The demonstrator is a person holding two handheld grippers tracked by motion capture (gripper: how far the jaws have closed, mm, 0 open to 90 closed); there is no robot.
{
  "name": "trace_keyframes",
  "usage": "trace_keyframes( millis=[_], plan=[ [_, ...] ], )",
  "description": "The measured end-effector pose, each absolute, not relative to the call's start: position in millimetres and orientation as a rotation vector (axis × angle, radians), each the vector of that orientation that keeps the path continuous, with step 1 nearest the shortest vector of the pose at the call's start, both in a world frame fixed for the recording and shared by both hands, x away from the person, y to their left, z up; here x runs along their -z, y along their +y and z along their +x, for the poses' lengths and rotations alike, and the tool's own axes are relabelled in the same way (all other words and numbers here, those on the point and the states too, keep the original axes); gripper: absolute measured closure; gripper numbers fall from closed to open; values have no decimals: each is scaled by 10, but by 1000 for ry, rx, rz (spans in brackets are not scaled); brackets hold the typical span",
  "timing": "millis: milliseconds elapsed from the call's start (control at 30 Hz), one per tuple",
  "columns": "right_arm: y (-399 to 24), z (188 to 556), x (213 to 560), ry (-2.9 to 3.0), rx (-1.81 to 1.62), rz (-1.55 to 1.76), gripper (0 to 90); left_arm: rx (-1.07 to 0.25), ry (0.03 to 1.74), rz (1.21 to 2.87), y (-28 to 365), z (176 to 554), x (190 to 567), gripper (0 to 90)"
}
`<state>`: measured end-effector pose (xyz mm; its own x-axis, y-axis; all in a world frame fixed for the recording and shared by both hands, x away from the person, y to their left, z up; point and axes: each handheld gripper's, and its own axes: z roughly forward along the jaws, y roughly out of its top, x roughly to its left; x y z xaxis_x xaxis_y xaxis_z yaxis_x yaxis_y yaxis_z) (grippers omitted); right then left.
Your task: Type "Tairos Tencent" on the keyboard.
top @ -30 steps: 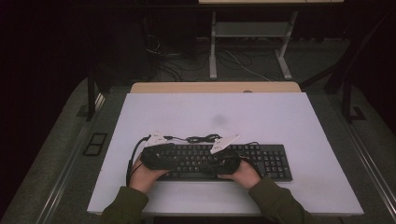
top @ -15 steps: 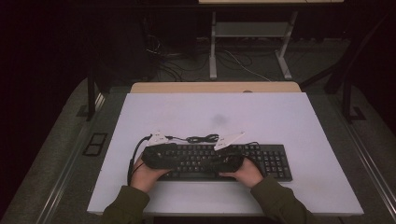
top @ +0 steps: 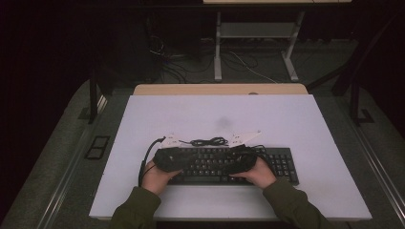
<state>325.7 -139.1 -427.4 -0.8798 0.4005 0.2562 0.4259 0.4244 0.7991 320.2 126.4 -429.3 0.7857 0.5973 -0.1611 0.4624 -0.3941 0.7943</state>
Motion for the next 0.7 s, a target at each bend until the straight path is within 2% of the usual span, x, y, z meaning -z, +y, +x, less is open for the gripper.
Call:
trace_keyframes(
  millis=[167, 467, 700],
  plan=[
    [-1440, 3278, 4261, -2627, 1507, -787, 363, -177, 776, 2069, 1233, 3217, 4297, 888],
    [-1517, 3334, 4262, -2625, 1544, -855, 193, -168, 771, 2102, 1150, 3228, 4339, 889],
    [-1543, 3348, 4262, -2628, 1550, -873, 185, -172, 777, 2116, 1138, 3241, 4368, 889]
  ],
)
